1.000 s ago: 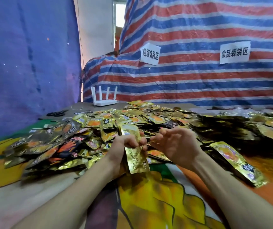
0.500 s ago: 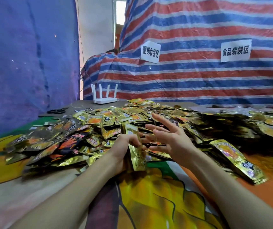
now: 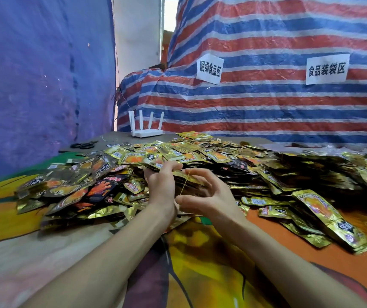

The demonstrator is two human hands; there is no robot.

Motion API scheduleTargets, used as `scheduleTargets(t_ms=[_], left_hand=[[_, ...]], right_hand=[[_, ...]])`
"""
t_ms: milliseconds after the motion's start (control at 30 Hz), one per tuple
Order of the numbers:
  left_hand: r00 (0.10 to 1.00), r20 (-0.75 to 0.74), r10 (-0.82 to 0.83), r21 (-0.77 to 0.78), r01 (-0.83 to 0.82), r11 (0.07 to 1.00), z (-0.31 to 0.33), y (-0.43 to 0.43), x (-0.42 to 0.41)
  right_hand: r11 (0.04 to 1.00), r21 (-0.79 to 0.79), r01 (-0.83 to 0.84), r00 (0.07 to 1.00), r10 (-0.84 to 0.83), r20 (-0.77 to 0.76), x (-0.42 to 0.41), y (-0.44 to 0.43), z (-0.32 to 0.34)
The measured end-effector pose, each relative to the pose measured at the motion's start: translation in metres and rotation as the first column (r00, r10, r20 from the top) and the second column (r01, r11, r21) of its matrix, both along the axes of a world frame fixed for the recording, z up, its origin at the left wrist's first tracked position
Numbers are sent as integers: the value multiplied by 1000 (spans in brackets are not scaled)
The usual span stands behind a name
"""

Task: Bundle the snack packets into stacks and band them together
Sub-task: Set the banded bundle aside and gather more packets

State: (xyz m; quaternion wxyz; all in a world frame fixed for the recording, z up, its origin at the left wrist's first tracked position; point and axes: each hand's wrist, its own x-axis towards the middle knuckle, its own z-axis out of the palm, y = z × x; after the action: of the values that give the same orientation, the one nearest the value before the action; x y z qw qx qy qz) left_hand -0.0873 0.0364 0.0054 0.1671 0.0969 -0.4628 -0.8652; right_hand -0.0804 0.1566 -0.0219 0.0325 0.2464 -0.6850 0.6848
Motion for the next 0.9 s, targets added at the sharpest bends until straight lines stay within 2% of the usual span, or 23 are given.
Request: scheduleTargets(t_ms=[133,200,367,467,533,600,667,733,800,833,900], left_hand=[[966,5,-260,101,258,961,-4,8,4],[938,-6,-347,125,345,930,-6,9,2],[919,-60,-389,94,394,914,-8,7,-4],[916,-44,-398,142,400,905,-8,6,-6],[911,-29,-410,159,410,898,-10,4,-8],[903,-13,-429,145,426,893,-10,4,-5],[905,-29,-425,143,425,894,-10,2,-6],[909,-59,-412,133,417,899,-9,-1,-7],[908,-83,-410,131,417,899,-6,-3,-7],[907,-90,-412,128,420,898,-4,-2,-7],[909,-74,-410,92,416,905,-5,2,-4]], right_hand=[[987,32,155,982,-151,-116,0,2,-1],[986,21,163,979,-159,-129,-2,4,-5],[986,17,163,981,-161,-109,-4,4,-4],[974,67,215,970,-205,-129,-3,2,0],[981,40,191,981,-189,-48,-4,0,0],[974,-173,145,981,-118,156,-7,-1,1],[924,-320,210,931,-89,353,-10,3,4],[909,-303,284,899,-143,415,-11,12,7],[931,-234,281,932,-206,299,-10,19,10],[950,-171,263,956,-233,177,-8,21,13],[977,55,206,974,-200,-107,-1,25,16]])
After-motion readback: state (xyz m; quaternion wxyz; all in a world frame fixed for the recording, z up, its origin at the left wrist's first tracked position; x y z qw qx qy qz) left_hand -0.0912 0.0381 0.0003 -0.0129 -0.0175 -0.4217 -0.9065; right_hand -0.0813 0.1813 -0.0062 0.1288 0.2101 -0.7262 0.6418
